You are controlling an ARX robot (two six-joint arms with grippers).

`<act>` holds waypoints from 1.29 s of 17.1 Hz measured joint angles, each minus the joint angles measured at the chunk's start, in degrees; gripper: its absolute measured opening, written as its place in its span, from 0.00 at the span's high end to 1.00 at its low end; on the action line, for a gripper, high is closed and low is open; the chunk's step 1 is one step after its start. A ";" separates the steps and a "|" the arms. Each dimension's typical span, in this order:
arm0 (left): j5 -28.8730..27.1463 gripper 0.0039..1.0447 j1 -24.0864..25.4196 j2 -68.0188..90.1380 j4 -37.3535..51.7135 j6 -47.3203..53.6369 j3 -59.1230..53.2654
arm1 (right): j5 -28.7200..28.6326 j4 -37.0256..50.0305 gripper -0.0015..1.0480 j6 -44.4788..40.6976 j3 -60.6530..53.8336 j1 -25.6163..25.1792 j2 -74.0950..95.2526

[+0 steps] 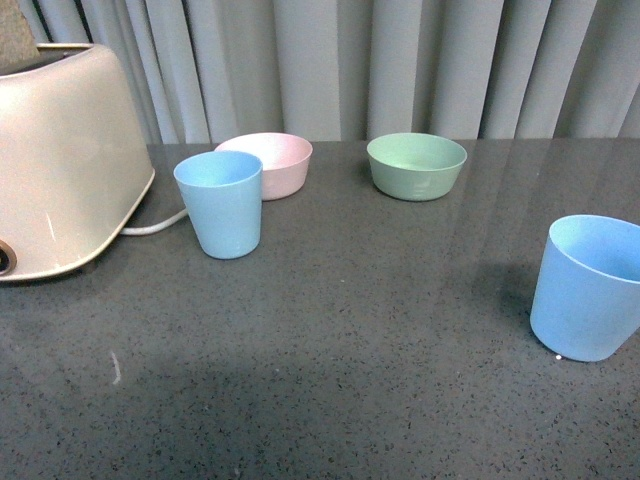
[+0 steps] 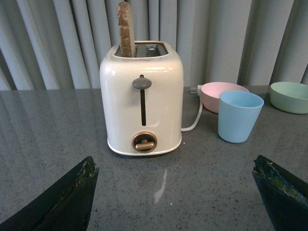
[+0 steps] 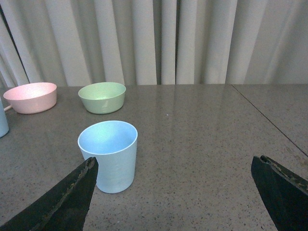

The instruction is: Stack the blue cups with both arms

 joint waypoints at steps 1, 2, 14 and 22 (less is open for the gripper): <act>-0.02 0.06 0.00 0.00 0.00 0.00 0.00 | -0.02 0.00 0.06 0.00 0.00 0.00 0.02; 0.00 0.06 0.00 0.00 0.00 0.00 0.00 | -0.02 0.00 0.06 0.00 0.00 0.00 0.00; 0.00 0.06 0.00 -0.02 0.00 0.00 0.00 | -0.02 0.00 0.06 0.00 0.00 0.00 0.02; -0.07 0.06 -0.70 2.34 -8.74 -0.52 2.58 | -0.02 0.00 0.06 0.00 0.00 0.00 0.00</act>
